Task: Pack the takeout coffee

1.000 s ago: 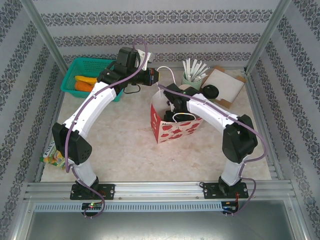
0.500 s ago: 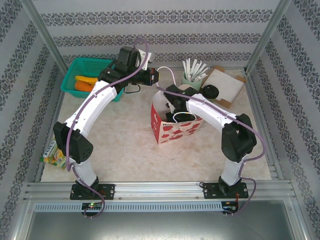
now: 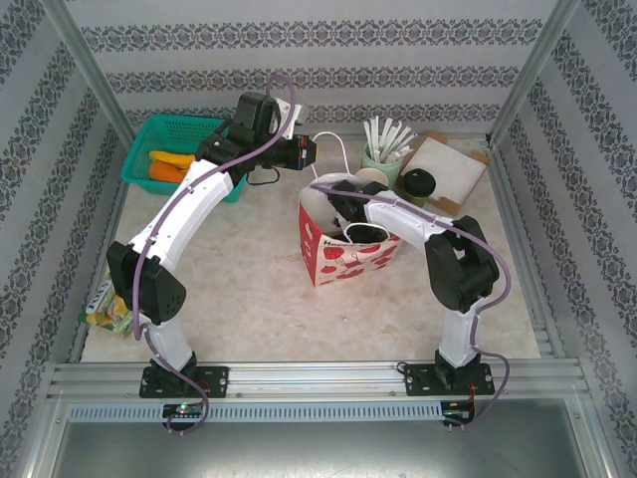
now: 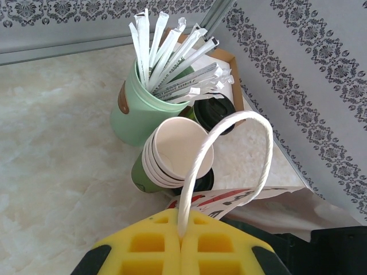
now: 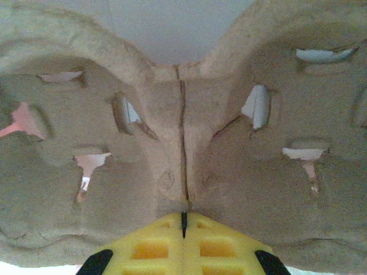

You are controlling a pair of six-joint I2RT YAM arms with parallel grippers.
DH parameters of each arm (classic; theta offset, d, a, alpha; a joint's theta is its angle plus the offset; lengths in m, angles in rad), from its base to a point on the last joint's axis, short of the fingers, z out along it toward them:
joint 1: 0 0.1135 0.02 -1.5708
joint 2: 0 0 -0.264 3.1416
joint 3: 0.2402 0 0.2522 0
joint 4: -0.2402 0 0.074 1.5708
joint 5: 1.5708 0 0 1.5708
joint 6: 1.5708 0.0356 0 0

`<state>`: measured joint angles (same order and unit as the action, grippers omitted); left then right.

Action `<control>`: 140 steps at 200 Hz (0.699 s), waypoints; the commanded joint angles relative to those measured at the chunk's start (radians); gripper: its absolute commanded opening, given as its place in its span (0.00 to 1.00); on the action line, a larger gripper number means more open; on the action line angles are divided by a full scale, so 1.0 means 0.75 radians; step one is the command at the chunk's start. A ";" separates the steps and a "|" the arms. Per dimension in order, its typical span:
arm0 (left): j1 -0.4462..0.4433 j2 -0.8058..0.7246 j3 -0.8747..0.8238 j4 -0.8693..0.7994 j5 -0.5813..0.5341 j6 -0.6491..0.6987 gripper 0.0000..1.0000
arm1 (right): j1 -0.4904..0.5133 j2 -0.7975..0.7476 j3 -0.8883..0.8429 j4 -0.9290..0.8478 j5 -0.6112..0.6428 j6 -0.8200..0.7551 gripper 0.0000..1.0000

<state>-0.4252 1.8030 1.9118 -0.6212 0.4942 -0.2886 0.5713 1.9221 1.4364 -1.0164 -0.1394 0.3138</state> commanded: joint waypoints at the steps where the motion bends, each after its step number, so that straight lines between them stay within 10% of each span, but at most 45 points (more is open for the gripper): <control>1: 0.012 0.019 0.041 -0.022 0.035 0.029 0.00 | -0.007 0.063 -0.042 0.029 0.023 -0.019 0.02; 140: 0.011 0.013 0.029 -0.026 0.062 0.075 0.00 | -0.008 -0.158 0.125 -0.097 -0.059 -0.022 0.38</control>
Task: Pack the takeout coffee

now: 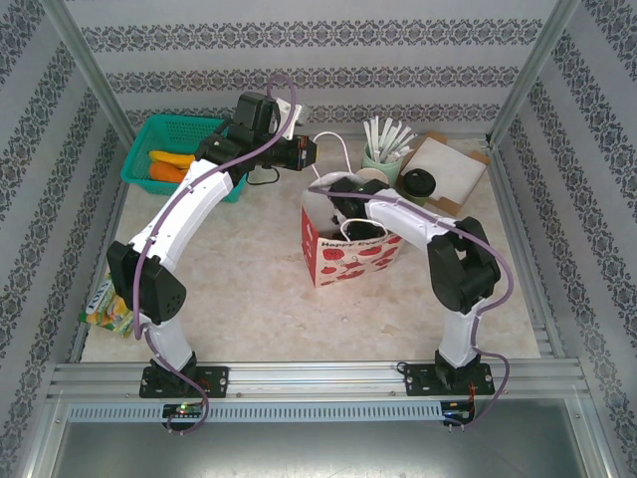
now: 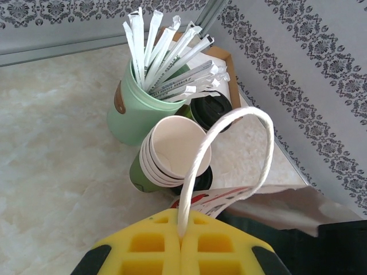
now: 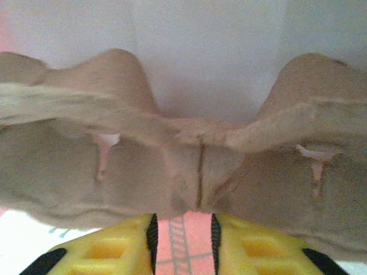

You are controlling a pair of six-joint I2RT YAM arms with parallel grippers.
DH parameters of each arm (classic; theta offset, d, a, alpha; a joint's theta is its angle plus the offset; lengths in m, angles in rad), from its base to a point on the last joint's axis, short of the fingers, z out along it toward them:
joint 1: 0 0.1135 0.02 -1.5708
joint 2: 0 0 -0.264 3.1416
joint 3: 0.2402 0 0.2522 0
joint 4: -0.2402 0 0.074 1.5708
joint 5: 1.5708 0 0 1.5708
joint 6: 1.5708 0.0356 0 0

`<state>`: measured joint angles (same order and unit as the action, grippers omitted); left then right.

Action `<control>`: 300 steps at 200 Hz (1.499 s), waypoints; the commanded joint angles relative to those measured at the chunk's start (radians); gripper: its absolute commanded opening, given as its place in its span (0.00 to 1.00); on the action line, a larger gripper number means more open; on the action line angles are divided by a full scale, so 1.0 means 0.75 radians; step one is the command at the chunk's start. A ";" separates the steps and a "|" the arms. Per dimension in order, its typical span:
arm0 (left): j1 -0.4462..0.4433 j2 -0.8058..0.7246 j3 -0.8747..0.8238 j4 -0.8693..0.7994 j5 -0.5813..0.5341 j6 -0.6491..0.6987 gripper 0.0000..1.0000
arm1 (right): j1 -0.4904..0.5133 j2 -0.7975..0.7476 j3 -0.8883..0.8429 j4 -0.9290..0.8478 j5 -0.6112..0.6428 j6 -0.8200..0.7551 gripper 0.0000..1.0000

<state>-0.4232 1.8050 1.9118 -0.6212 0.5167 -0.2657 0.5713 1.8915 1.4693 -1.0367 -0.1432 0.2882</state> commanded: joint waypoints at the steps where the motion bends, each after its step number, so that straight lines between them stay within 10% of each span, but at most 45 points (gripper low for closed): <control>1: 0.008 0.011 0.029 -0.026 0.031 0.045 0.00 | -0.008 -0.120 0.083 -0.071 -0.057 0.014 0.39; 101: 0.010 0.019 0.027 -0.025 0.059 0.073 0.00 | -0.030 -0.401 0.213 -0.024 -0.217 0.058 0.76; 118: 0.010 0.017 0.024 -0.029 0.078 0.097 0.00 | -0.040 -0.431 0.227 0.008 -0.224 0.029 0.98; 209: 0.010 0.004 0.026 -0.089 0.248 0.270 0.00 | -0.141 -0.628 0.218 0.216 -0.219 -0.396 0.98; 249: 0.009 0.014 0.031 -0.081 0.259 0.268 0.00 | -0.259 -0.547 0.288 0.222 -0.302 -0.728 0.86; 300: 0.010 0.027 0.042 -0.079 0.300 0.290 0.00 | -0.306 -0.370 0.443 0.045 -0.507 -1.250 0.94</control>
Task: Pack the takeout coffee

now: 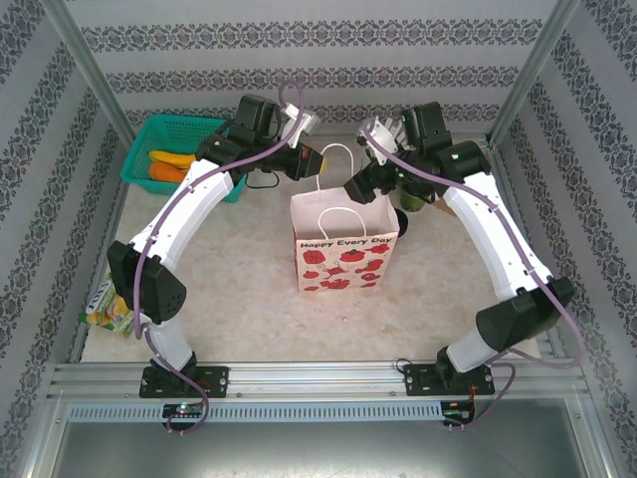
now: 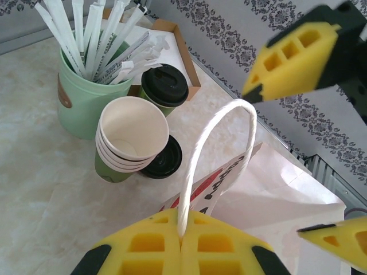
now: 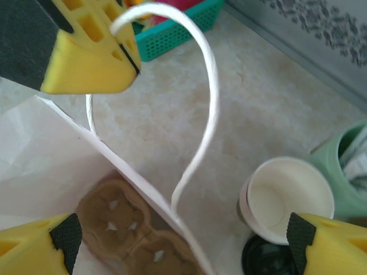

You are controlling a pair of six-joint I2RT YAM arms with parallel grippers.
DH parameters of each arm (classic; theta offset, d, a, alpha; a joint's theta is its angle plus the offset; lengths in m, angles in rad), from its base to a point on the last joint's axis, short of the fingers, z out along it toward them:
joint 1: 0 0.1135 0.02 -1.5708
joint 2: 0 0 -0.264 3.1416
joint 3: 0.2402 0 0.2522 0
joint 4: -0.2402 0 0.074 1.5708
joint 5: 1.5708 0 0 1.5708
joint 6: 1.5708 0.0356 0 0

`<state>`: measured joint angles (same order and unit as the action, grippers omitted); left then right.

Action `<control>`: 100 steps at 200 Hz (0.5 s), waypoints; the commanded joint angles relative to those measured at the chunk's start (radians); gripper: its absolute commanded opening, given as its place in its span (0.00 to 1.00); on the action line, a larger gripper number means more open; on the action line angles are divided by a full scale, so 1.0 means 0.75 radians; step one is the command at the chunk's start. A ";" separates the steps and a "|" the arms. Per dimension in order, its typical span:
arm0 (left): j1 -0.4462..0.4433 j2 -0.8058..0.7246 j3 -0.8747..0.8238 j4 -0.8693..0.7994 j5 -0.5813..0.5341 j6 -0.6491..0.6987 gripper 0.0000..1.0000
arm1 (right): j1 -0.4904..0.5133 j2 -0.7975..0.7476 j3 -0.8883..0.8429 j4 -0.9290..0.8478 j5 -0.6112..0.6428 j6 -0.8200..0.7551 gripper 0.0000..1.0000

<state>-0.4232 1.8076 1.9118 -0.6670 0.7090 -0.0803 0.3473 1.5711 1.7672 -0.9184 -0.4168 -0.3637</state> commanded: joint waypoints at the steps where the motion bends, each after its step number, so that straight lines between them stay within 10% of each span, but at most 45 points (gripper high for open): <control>1: 0.010 0.023 0.043 -0.018 0.045 0.043 0.00 | -0.008 0.059 0.046 -0.114 -0.143 -0.388 0.94; 100: 0.009 0.042 0.089 -0.045 0.076 0.074 0.00 | -0.070 0.385 0.349 -0.476 -0.348 -0.701 0.80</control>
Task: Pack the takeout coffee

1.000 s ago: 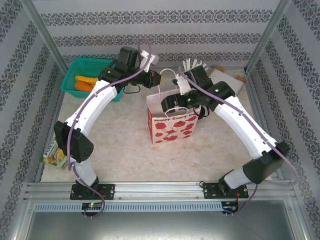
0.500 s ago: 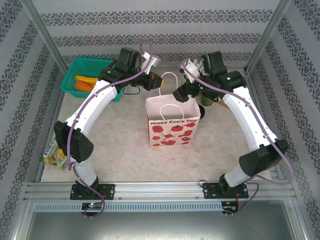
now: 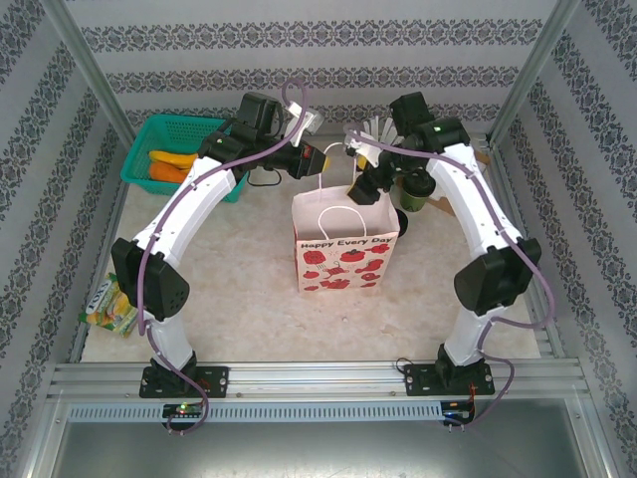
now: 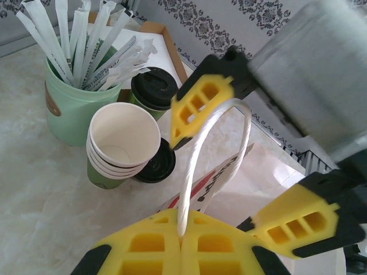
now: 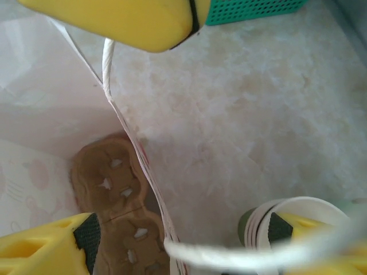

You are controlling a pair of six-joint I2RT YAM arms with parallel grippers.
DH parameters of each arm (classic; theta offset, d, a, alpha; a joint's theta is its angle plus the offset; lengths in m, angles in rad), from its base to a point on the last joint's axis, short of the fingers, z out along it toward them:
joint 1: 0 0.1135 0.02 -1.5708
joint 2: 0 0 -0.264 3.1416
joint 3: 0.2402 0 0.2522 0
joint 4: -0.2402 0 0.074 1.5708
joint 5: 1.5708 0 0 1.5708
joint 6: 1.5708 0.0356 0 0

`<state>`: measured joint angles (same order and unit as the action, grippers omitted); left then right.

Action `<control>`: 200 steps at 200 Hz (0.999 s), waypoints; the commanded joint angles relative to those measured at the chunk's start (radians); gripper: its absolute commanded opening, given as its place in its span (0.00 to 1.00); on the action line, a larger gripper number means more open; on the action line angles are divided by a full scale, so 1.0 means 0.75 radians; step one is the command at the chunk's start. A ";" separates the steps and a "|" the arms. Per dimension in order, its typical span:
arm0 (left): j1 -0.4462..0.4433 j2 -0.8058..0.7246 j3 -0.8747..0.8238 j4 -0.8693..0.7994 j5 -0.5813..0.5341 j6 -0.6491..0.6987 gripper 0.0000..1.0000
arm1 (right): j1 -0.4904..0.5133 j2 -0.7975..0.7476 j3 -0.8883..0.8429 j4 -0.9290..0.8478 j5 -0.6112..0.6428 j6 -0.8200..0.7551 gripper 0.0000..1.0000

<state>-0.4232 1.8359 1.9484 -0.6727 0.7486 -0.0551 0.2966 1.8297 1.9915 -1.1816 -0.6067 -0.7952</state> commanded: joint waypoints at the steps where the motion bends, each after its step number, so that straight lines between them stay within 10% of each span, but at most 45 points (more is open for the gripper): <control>1: 0.008 0.004 0.041 -0.038 0.023 0.041 0.00 | -0.003 0.040 0.050 -0.125 -0.094 -0.127 0.80; 87: 0.008 0.001 0.047 -0.026 0.030 0.035 0.00 | 0.005 0.053 -0.046 -0.038 -0.161 -0.131 0.54; 143: 0.008 -0.016 0.047 -0.027 0.058 0.031 0.00 | 0.019 -0.033 -0.149 0.016 -0.185 -0.086 0.10; 200: 0.010 -0.056 0.035 -0.036 0.085 0.030 0.00 | 0.042 -0.126 -0.247 0.068 -0.208 -0.015 0.00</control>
<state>-0.4232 1.8355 1.9511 -0.6899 0.7746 -0.0517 0.3092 1.7878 1.8336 -1.1515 -0.7090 -0.8352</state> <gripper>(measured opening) 0.051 0.079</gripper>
